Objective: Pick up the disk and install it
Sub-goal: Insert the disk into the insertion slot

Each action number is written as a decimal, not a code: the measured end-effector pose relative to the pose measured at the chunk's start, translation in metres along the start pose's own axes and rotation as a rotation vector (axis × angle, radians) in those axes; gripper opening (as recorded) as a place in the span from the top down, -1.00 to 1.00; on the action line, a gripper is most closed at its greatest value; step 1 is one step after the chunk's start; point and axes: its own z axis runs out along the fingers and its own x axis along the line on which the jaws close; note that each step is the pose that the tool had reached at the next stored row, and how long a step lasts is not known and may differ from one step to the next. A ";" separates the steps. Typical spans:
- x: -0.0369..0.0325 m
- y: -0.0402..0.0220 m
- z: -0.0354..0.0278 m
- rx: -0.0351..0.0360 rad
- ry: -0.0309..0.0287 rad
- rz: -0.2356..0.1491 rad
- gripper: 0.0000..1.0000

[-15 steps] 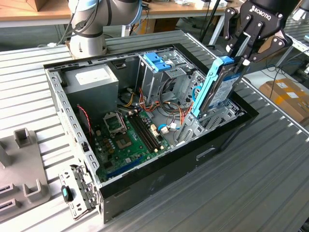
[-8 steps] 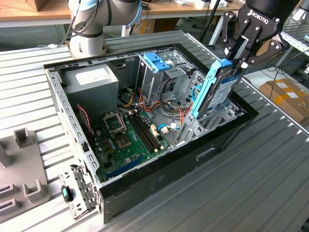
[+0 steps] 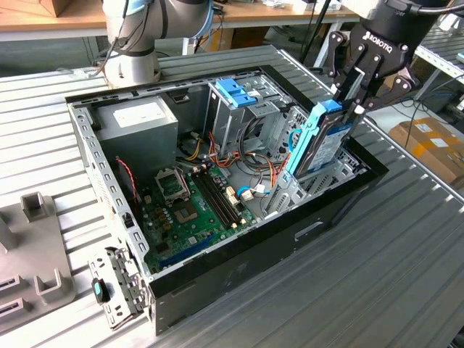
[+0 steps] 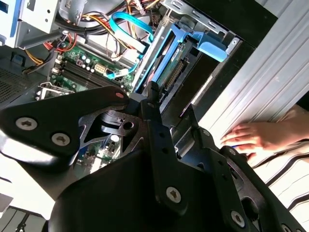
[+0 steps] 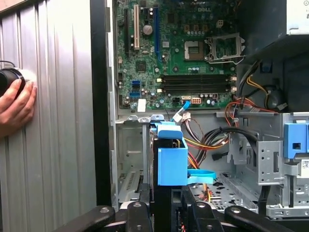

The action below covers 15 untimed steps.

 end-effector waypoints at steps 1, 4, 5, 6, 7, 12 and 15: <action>0.0000 0.0000 0.0023 0.0000 0.0000 0.000 0.30; -0.0002 0.0002 0.0125 0.0000 -0.0001 0.000 0.30; -0.0002 0.0003 0.0145 0.0000 0.0001 0.000 0.30; -0.0003 0.0003 0.0185 0.0000 0.0000 0.000 0.30; -0.0004 0.0004 0.0220 0.0000 0.0000 0.000 0.30; -0.0006 0.0007 0.0353 0.0000 -0.0001 0.000 0.30; -0.0008 0.0009 0.0450 0.0000 0.0001 0.000 0.30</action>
